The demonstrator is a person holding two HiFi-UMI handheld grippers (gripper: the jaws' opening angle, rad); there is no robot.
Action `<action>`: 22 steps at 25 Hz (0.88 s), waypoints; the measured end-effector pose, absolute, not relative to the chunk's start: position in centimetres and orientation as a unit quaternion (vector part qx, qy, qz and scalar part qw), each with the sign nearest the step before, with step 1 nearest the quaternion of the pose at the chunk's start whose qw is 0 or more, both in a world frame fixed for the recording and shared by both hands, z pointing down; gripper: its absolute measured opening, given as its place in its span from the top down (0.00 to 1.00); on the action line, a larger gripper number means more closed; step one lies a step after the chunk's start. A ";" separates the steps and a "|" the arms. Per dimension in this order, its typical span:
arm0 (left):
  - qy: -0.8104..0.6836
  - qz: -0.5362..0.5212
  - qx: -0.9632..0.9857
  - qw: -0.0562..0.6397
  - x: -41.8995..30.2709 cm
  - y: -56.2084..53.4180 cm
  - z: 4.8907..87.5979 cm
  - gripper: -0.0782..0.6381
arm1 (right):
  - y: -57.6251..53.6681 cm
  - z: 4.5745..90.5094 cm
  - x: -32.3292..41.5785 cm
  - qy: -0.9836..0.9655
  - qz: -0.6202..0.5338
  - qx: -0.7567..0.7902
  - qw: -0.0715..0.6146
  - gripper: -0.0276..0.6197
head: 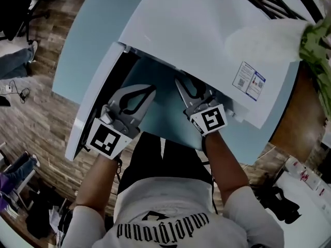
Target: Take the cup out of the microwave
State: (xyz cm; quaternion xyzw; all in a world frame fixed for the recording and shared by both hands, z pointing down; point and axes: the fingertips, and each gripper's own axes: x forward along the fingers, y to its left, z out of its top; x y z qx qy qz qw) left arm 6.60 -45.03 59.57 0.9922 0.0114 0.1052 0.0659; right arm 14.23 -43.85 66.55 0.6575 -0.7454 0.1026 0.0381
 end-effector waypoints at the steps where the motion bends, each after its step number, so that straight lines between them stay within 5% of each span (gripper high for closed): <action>1: 0.013 0.106 0.992 0.066 6.7 -45.0 59.7 0.82 | -44.0 66.8 14.2 -0.745 0.104 0.658 0.039 0.80; 22: 0.019 0.111 0.989 0.092 6.7 -44.7 61.5 0.82 | -47.0 68.7 14.0 -0.720 0.100 0.684 0.062 0.81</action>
